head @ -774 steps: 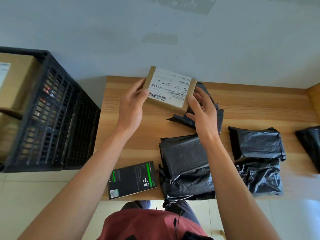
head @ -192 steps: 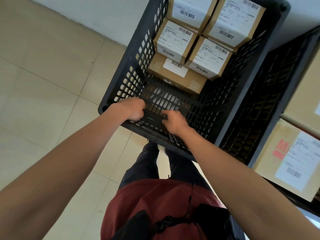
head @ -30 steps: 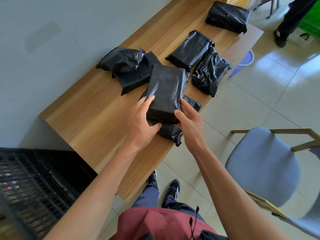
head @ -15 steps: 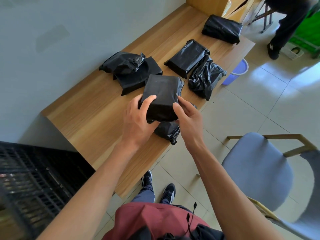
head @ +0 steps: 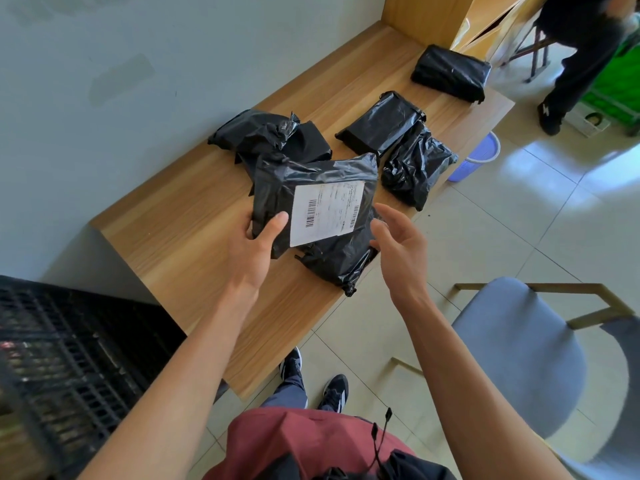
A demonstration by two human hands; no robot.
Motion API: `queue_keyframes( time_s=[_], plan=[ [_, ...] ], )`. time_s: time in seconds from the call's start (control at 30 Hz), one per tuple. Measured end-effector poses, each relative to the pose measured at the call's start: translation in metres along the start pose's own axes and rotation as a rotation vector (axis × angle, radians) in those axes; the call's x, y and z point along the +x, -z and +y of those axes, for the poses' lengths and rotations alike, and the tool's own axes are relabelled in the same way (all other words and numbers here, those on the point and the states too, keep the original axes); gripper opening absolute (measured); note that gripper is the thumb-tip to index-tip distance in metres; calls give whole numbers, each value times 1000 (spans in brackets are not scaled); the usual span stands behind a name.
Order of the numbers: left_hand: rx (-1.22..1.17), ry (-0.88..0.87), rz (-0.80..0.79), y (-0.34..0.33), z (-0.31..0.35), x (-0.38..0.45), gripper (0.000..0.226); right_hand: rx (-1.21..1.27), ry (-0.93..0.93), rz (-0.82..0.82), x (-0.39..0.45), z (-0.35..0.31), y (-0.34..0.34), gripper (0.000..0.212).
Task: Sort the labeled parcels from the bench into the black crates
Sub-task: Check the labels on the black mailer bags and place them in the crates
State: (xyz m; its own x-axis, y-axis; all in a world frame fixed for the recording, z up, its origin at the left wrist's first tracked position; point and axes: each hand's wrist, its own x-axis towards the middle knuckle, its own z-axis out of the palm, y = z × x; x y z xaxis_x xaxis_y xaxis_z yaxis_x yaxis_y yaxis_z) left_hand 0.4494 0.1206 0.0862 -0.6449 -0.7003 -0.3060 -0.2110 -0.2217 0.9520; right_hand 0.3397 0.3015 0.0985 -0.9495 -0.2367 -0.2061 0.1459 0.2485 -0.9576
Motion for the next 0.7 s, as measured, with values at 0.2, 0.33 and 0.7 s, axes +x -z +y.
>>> queue_keyframes(
  time_s=[0.2,0.33,0.7],
  plan=[
    [-106,145,-49,-1,1,-1,41,2,-44,-47,7,6,3,47],
    [-142,205,-80,-2,2,-3,46,27,-36,-32,10,4,4,53],
    [-428,324,-248,-23,-8,-26,47,371,-234,-154,7,-2,-18,61]
  ],
)
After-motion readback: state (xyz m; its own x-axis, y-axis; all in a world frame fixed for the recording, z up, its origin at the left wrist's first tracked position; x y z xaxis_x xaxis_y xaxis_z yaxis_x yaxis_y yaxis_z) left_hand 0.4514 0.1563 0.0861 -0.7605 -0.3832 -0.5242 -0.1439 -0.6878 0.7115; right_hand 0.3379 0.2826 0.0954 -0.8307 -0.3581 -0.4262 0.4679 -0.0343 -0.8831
